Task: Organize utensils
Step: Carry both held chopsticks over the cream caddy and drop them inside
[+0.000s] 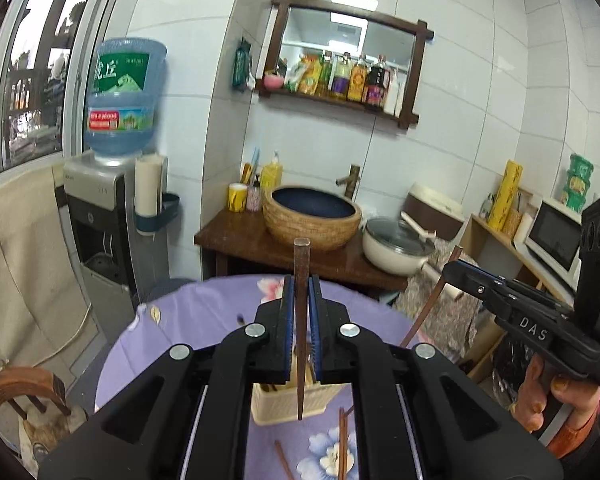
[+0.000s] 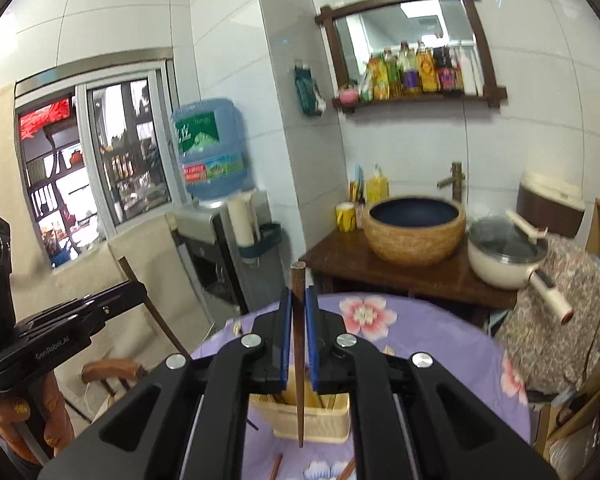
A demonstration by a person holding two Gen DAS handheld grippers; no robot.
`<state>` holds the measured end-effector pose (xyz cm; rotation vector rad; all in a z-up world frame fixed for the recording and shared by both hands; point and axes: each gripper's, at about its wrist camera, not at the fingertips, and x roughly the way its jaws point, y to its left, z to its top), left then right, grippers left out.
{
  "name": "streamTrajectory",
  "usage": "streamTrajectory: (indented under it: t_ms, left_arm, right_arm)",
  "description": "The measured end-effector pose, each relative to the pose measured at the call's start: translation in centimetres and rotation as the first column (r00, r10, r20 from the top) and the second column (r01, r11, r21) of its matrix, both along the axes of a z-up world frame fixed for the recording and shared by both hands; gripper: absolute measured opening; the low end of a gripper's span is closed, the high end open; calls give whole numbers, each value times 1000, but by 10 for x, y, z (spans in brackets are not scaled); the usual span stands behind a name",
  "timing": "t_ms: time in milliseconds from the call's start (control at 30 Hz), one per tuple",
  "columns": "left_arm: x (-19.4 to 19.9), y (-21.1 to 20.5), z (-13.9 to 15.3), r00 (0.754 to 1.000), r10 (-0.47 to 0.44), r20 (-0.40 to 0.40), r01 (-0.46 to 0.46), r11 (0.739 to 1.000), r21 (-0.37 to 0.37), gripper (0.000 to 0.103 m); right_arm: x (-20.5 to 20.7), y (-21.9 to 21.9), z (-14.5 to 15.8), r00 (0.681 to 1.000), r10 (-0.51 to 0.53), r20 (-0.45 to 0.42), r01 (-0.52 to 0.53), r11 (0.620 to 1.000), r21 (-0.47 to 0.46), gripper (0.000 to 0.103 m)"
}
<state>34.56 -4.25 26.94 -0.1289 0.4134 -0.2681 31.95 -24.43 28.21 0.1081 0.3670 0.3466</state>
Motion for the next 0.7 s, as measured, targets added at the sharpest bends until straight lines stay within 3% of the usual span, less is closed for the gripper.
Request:
streamTrajectory:
  t_ms: [133, 233, 433, 700]
  left_arm:
    - [17, -8, 23, 998, 51, 45, -52, 998, 19, 7]
    - [37, -10, 16, 999, 54, 8, -54, 999, 3, 7]
    - [65, -14, -37, 993, 102, -58, -100, 994, 41, 7]
    - [84, -25, -115, 979, 75, -187, -66, 996, 54, 7]
  right_arm:
    - [17, 5, 9, 998, -42, 43, 43, 999, -14, 7]
    - [32, 10, -8, 997, -68, 30, 69, 997, -27, 7]
    - [58, 15, -71, 994, -86, -71, 83, 996, -42, 7]
    - [68, 19, -121, 983, -88, -159, 81, 995, -50, 7]
